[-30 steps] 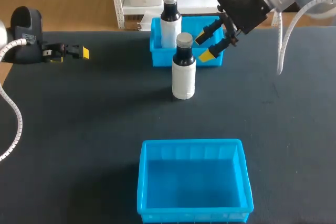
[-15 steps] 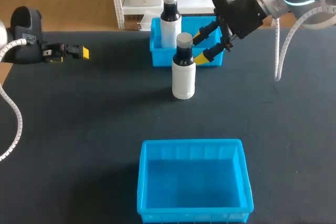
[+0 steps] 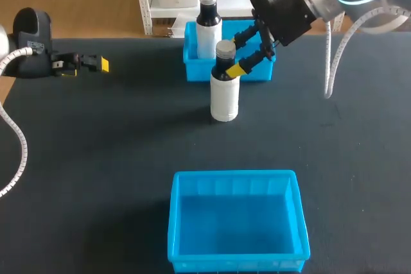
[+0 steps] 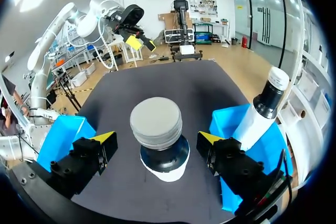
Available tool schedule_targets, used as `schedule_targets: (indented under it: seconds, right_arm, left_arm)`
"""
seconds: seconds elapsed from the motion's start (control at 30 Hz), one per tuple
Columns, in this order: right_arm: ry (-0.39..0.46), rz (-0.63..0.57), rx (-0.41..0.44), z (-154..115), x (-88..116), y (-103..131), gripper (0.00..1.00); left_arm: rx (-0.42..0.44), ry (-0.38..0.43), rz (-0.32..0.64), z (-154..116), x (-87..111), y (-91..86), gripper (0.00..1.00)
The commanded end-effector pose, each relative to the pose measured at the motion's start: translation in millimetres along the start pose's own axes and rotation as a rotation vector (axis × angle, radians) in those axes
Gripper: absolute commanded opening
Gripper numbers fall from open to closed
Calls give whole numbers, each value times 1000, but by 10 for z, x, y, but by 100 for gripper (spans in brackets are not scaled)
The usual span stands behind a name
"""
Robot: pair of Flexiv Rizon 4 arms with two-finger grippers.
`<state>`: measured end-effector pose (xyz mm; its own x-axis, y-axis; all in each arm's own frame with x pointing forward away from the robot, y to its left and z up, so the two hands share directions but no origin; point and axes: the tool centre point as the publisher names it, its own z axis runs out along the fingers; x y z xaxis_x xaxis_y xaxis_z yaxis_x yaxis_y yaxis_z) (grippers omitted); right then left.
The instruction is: Pick up the bottle, and place it in the far bin if it is heavy, or in the near bin if it is light.
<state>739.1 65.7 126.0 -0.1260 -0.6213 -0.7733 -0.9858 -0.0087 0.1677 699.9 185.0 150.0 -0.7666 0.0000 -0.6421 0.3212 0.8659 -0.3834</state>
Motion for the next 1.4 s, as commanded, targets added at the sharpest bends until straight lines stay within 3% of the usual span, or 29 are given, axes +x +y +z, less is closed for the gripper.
schedule_targets:
  seconds: [0.03, 0.4, 0.5, 0.8, 0.87, 0.93, 1.4]
  right_arm:
    - [2, 3, -3, 43, -24, -15, 100]
    - [14, 5, -14, 121, -38, 2, 100]
    - [15, 4, -16, 135, -41, 2, 91]
    - [17, 11, -17, 161, -28, -4, 80]
    - [16, 12, -15, 163, -25, -5, 69]
    - [15, 12, -13, 163, -22, -7, 50]
    - [13, 12, -15, 172, -7, -1, 42]
  left_arm:
    - [0, 0, 0, 0, 0, 0, 100]
    - [0, 0, 0, 0, 0, 0, 100]
    - [0, 0, 0, 0, 0, 0, 100]
    - [0, 0, 0, 0, 0, 0, 100]
    - [0, 0, 0, 0, 0, 0, 100]
    - [0, 0, 0, 0, 0, 0, 100]
    - [0, 0, 0, 0, 0, 0, 100]
